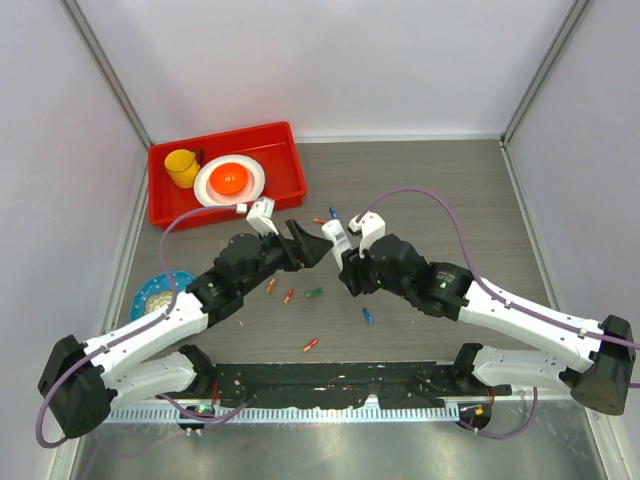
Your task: Load the batteries into the remote control
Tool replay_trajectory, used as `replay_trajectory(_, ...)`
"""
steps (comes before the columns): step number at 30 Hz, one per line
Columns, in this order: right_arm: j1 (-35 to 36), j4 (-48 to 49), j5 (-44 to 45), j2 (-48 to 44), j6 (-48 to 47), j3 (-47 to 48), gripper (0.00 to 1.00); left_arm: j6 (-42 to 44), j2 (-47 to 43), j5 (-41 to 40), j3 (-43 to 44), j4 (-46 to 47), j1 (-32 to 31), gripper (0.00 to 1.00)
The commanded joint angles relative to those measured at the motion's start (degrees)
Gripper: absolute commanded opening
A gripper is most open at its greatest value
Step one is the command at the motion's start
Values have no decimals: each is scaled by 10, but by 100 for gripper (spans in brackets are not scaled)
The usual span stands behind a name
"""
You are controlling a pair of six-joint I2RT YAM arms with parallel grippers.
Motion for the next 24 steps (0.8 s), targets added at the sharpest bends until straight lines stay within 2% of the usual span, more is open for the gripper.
replay_trajectory(1, 8, 14, 31, 2, 0, 10, 11, 7, 18, -39, 24, 52, -25, 81)
replay_trajectory(7, 11, 20, 27, 4, 7, 7, 11, -11, 50, -36, 6, 147, -33, 78)
replay_trajectory(15, 13, 18, 29, 2, 11, 7, 11, -12, 95, -28, 26, 166, -46, 64)
replay_trajectory(24, 12, 23, 28, 6, 11, 7, 11, -18, 117, -31, 20, 203, -55, 61)
